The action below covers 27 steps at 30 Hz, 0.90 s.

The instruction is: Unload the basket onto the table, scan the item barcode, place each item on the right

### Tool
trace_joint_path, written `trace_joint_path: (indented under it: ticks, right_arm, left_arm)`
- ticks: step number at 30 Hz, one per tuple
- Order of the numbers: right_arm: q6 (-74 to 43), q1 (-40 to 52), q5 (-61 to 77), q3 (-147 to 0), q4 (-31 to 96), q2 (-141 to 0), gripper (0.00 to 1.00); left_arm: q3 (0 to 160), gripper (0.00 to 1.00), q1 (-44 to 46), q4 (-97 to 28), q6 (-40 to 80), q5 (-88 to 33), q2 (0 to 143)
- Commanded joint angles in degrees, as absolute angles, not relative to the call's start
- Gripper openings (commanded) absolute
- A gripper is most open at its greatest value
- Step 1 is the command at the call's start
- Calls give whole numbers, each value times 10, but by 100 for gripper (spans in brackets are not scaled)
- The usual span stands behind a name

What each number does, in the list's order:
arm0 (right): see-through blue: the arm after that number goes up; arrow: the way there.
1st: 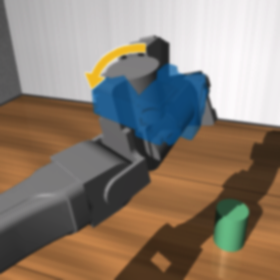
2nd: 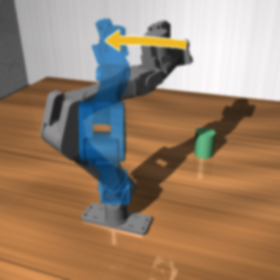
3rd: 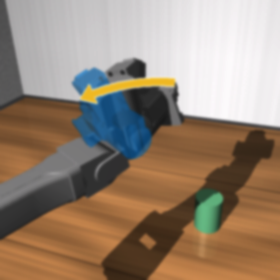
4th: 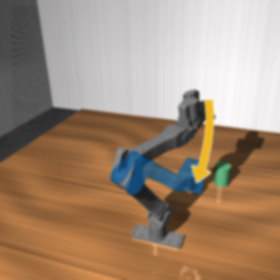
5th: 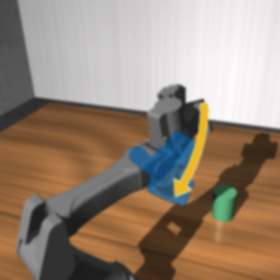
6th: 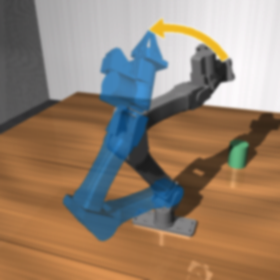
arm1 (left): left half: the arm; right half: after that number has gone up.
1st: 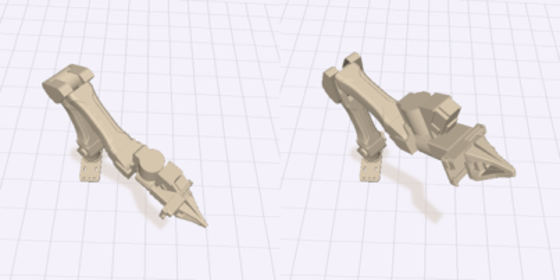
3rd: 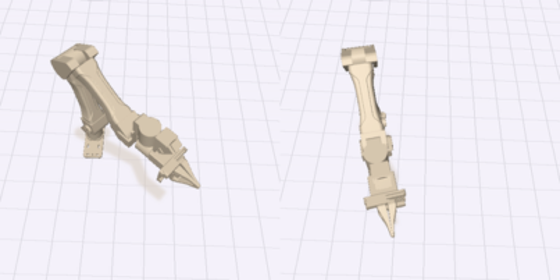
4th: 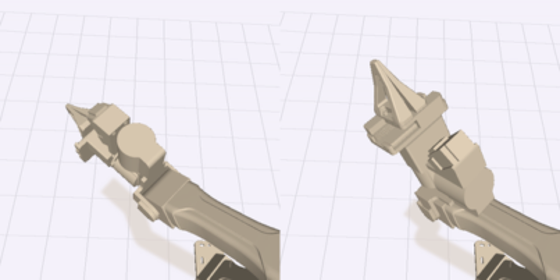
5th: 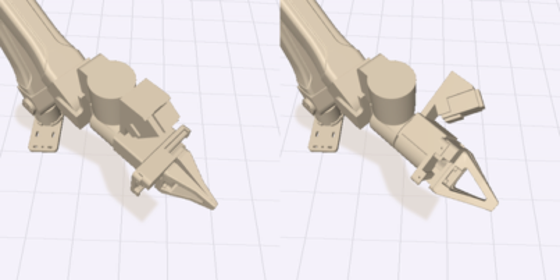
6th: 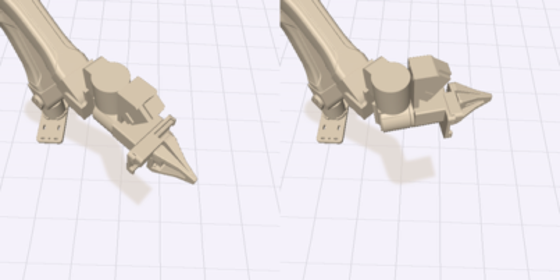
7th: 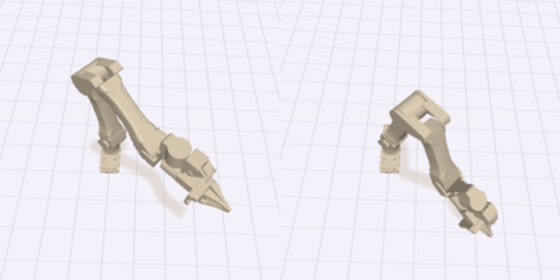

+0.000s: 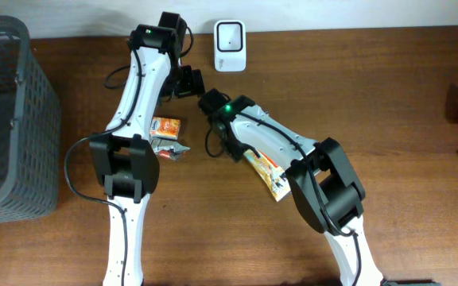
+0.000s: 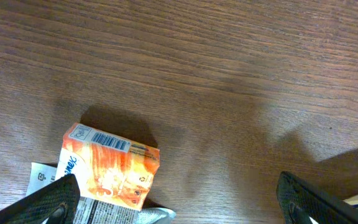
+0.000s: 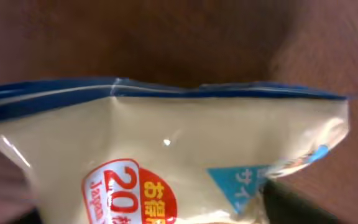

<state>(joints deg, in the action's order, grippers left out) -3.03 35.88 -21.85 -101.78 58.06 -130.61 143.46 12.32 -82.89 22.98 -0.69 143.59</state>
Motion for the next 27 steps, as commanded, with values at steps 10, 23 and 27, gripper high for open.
trace_joint_path:
  ticks: [10,23,27]
  right_arm:
    - [-29,239,422,-1163,696,-1271,4]
    - [-127,-47,387,-948,568,-1305,34]
    - [-76,-102,271,-1011,687,-1300,68]
  left_arm:
    - [1434,99,122,-828,231,-11,1428]
    - [1434,99,122,-828,231,-11,1428]
    - [1434,99,122,-827,231,-11,1428]
